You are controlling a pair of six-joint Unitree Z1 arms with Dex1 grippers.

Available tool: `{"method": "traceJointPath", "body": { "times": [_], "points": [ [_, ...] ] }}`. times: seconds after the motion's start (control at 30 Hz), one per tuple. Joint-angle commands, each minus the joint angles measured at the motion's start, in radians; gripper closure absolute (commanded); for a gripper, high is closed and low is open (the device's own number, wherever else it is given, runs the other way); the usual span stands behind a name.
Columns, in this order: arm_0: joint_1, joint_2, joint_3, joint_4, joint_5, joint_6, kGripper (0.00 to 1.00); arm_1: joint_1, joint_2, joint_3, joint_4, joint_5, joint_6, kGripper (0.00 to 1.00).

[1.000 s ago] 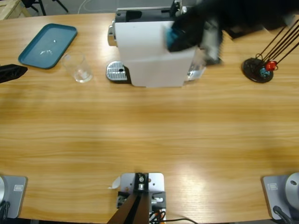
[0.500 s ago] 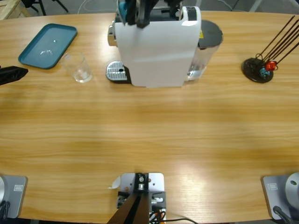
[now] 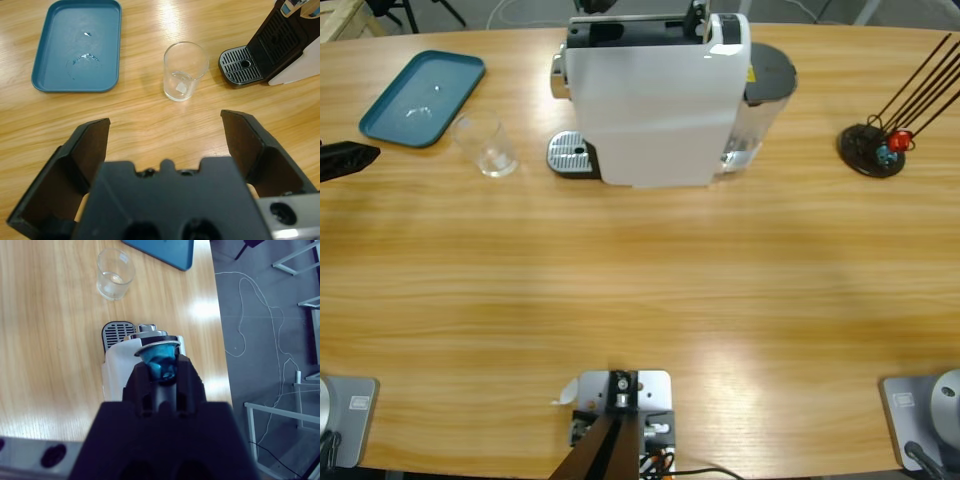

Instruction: Pour coffee

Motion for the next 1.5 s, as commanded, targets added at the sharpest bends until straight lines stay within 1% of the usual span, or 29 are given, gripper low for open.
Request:
{"method": "traceJointPath", "body": {
  "times": [0.03, 0.43, 0.77, 1.5],
  "points": [
    [-0.007, -0.001, 0.034, -0.012, -0.012, 0.015, 0.05, -0.021, 0.064, -0.002, -0.016, -0.021, -0.003, 1.0],
    [-0.006, 0.006, 0.032, -0.013, -0.011, 0.015, 0.05, -0.033, 0.097, 0.026, -0.02, -0.015, 0.008, 1.0],
    [-0.006, 0.01, 0.032, -0.013, -0.011, 0.015, 0.05, -0.063, 0.09, 0.07, -0.05, -0.042, 0.01, 1.0],
    [-0.006, 0.01, 0.032, -0.015, -0.011, 0.015, 0.05, -0.051, 0.108, 0.058, -0.053, -0.041, 0.041, 1.0]
  ]
}}
